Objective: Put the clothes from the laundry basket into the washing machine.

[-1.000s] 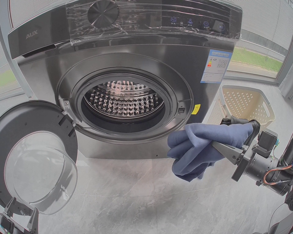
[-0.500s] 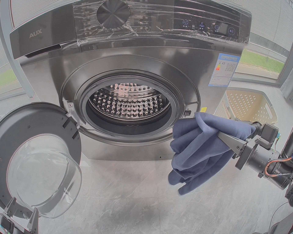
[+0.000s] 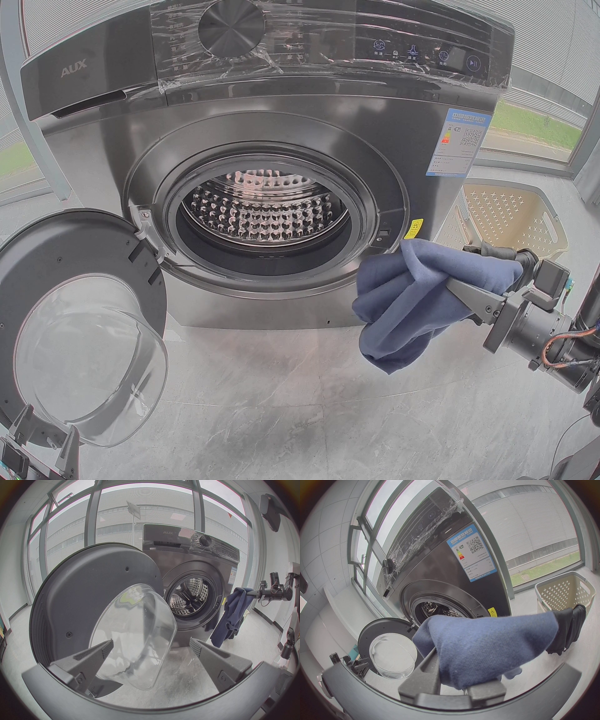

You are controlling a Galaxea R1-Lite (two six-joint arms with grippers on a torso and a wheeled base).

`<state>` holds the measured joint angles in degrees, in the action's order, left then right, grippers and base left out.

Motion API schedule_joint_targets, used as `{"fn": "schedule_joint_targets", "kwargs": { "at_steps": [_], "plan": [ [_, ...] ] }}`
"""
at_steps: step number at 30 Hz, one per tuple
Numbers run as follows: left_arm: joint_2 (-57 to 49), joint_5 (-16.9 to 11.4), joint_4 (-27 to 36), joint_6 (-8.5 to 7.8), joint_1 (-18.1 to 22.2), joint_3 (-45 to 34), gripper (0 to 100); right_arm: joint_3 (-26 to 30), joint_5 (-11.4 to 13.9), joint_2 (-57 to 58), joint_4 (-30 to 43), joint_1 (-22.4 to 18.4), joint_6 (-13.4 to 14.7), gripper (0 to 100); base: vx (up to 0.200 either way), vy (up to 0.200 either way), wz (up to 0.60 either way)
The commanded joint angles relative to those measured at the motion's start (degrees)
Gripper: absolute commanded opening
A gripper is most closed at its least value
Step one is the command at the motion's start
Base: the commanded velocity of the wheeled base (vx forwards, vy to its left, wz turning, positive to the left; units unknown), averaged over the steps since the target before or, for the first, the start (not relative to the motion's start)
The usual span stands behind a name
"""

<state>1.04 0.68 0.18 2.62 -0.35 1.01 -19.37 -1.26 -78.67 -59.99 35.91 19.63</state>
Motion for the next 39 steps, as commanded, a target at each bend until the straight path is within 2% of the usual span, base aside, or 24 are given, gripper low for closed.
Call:
{"fn": "schedule_joint_targets", "kwargs": {
  "at_steps": [1,4,5,6,7,8,10,19,39],
  "plan": [
    [-0.51,0.02,-0.01,0.02,0.0,-0.75,100,0.12,-0.06,-0.26,0.22,0.03,0.06,0,0.0,0.0,0.0],
    [-0.51,0.02,-0.01,0.1,0.0,-0.84,100,0.21,1.43,-1.4,-0.48,-1.72,0.68,0,0.0,0.0,0.0],
    [-0.51,0.02,-0.01,0.02,0.0,-0.75,100,0.21,3.28,-1.31,-0.3,-2.95,0.59,0,0.0,0.0,0.0],
    [-0.51,0.02,-0.01,0.02,0.0,-0.75,100,0.3,4.07,-1.31,-0.3,-3.22,0.59,0,0.0,0.0,0.0],
    [-0.51,0.02,-0.01,0.1,0.0,-0.75,100,0.56,8.02,-1.14,-0.3,-4.71,0.68,0,0.0,0.0,0.0],
    [-0.51,0.02,-0.01,0.02,0.0,-0.84,100,0.83,9.78,-1.05,-0.39,-5.33,0.85,0,0.0,0.0,0.0],
    [-0.51,0.02,-0.01,0.1,0.0,-0.84,100,1.27,10.48,-0.96,-0.48,-6.91,0.85,0,0.0,0.0,0.0],
    [-0.51,0.02,-0.01,0.02,0.0,-0.75,100,1.35,10.48,0.53,-0.48,-7.96,0.85,0,0.0,0.0,0.0],
    [-0.51,0.02,-0.01,0.02,0.0,-0.84,100,2.67,10.57,1.41,-0.3,-7.17,-0.29,0,0.0,0.0,0.09]
  ]
}}
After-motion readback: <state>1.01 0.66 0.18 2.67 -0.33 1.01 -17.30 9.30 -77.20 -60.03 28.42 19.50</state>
